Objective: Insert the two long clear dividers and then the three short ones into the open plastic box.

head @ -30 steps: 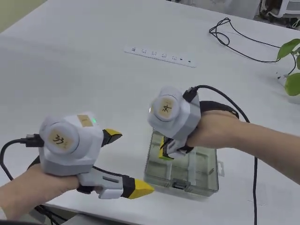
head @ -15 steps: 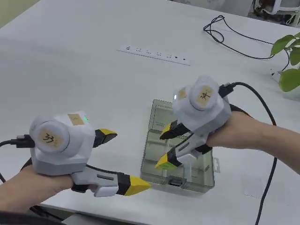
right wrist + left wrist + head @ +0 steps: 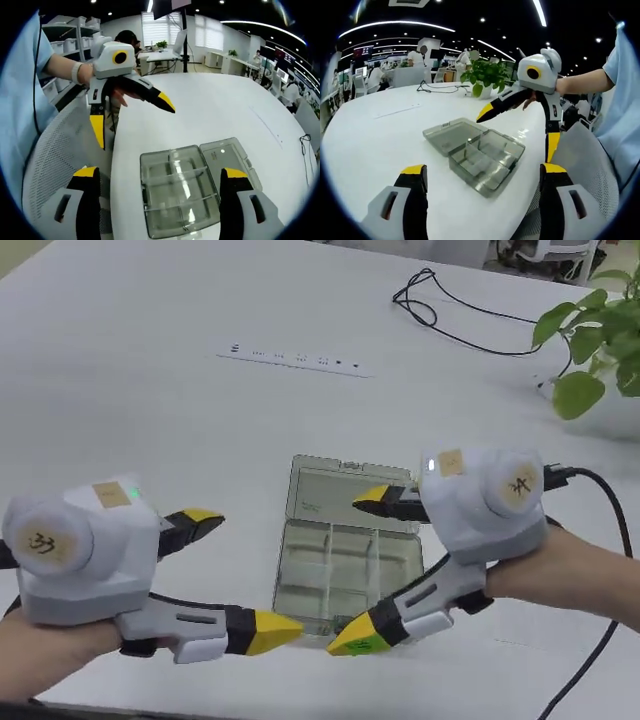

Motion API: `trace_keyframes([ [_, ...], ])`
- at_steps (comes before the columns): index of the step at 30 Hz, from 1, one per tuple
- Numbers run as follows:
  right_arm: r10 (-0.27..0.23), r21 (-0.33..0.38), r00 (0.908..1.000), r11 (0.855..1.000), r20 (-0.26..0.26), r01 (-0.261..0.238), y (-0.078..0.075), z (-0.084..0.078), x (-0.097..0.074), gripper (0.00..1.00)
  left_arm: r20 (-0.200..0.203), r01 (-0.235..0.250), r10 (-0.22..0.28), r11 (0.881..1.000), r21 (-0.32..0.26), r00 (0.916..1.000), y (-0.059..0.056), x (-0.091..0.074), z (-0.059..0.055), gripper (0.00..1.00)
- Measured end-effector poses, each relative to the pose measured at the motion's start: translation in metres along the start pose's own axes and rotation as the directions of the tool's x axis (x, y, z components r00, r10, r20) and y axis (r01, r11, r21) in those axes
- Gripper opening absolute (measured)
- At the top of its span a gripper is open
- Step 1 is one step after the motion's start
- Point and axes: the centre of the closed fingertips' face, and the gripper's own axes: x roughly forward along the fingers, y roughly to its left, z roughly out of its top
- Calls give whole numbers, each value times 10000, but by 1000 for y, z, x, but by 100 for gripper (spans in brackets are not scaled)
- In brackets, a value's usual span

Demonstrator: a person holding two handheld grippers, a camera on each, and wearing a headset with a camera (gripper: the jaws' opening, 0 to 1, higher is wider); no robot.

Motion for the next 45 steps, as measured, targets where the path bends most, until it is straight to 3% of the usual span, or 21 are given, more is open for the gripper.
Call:
trace_keyframes([
  [8, -906, 676, 9957, 9937, 187, 892, -13, -22, -40, 100, -15, 359, -359, 9993, 90, 9994, -3, 13, 11, 99],
  [15, -1807, 1232, 9835, 9762, 76, 1784, -26, -53, -76, 100, -199, 615, -609, 9977, 296, 9979, -9, 20, 15, 100],
  [24, -1921, 1205, 9772, 9719, -907, 2022, -33, -97, -103, 97, -229, 756, -749, 9965, 354, 9969, -10, 21, 15, 100],
  [31, -1576, 731, 9707, 9822, -1817, 1731, -31, -112, -104, 94, -340, 715, -700, 9964, 459, 9970, -8, 18, 12, 100],
  [32, -1556, 429, 9659, 9849, -2069, 1678, -32, -117, -105, 92, -363, 688, -672, 9966, 464, 9971, -8, 17, 11, 99],
  [34, -1426, -563, 9437, 9897, -2985, 1317, -33, -132, -109, 86, -480, 638, -615, 9968, 483, 9970, -6, 15, 9, 98],
  [36, -1147, -581, 9352, 9932, -3350, 1010, -31, -142, -107, 81, -490, 573, -547, 9969, 537, 9973, -5, 11, 9, 98],
  [38, -1024, -933, 9135, 9931, -3938, 711, -38, -163, -103, 75, -469, 467, -443, 9976, 506, 9979, -2, 7, 9, 98],
  [42, -789, -1104, 8890, 9934, -4510, 322, -36, -174, -98, 70, -399, 218, -203, 9990, 393, 9990, 2, 0, 8, 97],
  [44, -783, -1441, 8654, 9895, -4949, 71, -38, -181, -97, 63, -360, 86, -73, 9993, 362, 9993, 4, -2, 7, 97],
  [45, -583, -1300, 8610, 9915, -5053, -92, -36, -183, -95, 60, -327, 26, -17, 9996, 294, 9995, 5, -4, 6, 97],
])
